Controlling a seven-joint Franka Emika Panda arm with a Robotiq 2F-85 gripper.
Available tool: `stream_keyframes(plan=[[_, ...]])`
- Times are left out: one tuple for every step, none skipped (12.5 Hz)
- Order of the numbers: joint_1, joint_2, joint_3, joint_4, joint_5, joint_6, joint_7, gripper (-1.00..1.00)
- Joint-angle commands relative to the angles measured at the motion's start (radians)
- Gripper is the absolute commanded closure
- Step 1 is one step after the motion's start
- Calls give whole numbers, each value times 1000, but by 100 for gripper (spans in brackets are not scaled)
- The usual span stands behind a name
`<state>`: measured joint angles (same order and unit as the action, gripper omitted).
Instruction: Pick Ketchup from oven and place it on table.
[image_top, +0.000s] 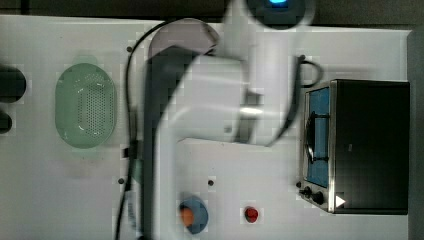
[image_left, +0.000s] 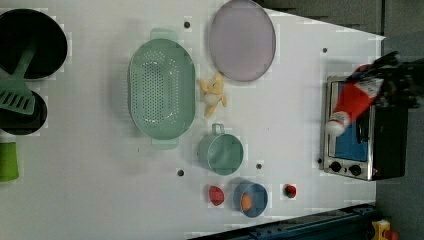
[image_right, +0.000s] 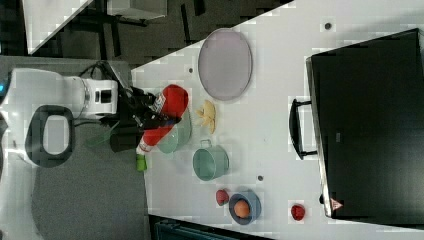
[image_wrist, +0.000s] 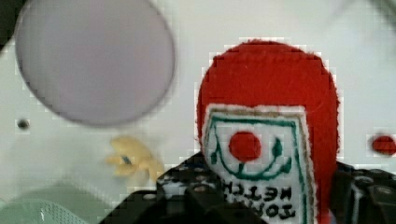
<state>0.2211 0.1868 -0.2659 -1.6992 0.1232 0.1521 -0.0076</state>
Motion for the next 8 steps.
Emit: stream_keyframes(plan=[[28, -18, -15, -89, -47, 32, 168, -24], [28, -17, -16, -140, -51, 74, 196, -24], [28, -16, -18, -195, -51, 130, 216, -24], [27, -14, -20, -249, -51, 190, 219, -24], [25, -9, -21, -303, -51, 249, 219, -24], [25, 0, -21, -355, -50, 295, 219, -24], [25, 14, -20, -398, -51, 336, 219, -24], [25, 33, -19, -434, -50, 384, 219, -24]])
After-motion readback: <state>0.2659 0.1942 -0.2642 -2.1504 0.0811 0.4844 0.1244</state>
